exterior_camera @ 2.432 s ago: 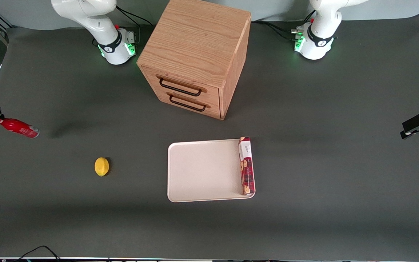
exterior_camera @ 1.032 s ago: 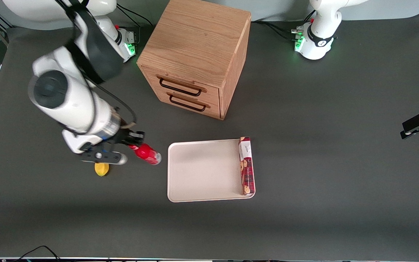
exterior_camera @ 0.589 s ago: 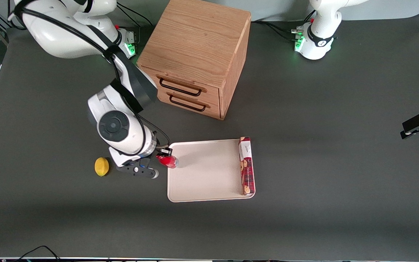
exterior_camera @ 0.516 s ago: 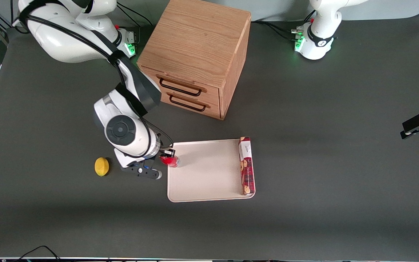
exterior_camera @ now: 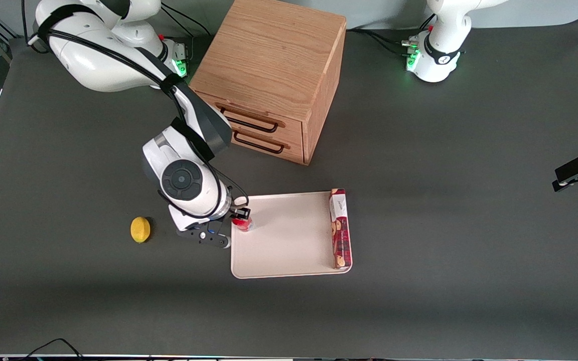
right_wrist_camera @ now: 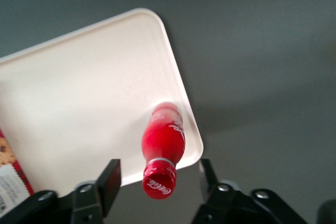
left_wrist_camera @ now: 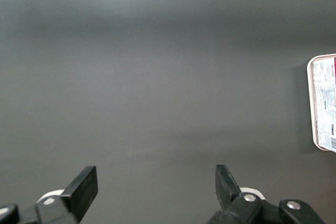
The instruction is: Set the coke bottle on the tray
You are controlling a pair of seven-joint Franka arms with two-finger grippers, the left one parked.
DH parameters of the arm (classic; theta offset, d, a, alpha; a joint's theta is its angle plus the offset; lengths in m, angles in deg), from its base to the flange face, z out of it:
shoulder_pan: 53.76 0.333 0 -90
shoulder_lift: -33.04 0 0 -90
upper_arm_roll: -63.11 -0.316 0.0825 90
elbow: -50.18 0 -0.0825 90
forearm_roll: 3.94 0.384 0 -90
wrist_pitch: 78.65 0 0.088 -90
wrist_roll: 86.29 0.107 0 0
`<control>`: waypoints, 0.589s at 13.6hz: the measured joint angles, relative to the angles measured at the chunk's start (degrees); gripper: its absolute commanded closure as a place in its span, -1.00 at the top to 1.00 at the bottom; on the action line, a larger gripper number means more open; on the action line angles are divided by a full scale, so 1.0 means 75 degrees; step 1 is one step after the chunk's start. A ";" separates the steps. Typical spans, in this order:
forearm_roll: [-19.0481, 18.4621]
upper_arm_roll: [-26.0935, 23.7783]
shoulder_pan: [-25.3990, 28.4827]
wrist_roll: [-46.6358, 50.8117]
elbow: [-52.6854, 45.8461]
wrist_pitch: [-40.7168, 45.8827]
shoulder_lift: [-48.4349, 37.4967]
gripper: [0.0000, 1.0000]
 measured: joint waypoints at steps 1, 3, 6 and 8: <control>-0.0076 0.0008 -0.0033 -0.0040 -0.0164 0.0108 -0.0144 1.00; -0.0237 0.0019 -0.0146 -0.0547 -0.0430 0.0685 -0.0709 1.00; 0.0049 0.0616 -0.0434 -0.2613 -0.0622 0.2493 -0.2259 1.00; 0.1056 0.2033 -0.0500 -0.4406 -0.0522 0.3363 -0.3480 1.00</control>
